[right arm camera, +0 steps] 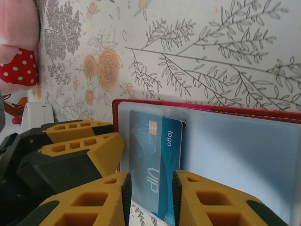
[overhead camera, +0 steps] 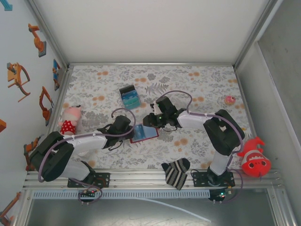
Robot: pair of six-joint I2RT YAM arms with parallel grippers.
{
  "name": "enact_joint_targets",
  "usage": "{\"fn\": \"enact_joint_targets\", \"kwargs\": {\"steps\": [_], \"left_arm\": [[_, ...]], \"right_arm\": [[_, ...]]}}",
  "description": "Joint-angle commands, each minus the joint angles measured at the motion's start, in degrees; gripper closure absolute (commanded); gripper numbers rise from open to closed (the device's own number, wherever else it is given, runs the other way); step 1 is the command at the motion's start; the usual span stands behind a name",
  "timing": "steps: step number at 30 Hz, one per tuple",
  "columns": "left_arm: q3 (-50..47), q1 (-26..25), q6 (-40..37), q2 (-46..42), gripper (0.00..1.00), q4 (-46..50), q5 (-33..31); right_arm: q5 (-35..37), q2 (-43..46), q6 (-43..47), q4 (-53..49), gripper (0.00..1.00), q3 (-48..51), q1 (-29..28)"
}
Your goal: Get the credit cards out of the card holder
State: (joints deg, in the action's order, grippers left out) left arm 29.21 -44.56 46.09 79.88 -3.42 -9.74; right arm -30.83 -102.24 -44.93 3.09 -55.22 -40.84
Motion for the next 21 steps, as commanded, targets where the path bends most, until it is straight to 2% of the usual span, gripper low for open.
{"fn": "enact_joint_targets", "kwargs": {"steps": [1,9,21], "left_arm": [[2.31,0.08,-2.36,1.07,0.72,1.28,-1.33],[3.0,0.0,-1.73,1.93,0.75,3.15,0.53],[2.41,-0.01,-1.18,3.05,0.76,1.89,2.04]], "right_arm": [[-2.45,-1.96,-3.31,2.84,0.71,0.91,0.15],[-4.63,-5.55,-7.29,5.56,0.73,1.65,0.06],[-3.93,-6.57,-7.5,4.97,0.75,2.5,-0.28]]}}
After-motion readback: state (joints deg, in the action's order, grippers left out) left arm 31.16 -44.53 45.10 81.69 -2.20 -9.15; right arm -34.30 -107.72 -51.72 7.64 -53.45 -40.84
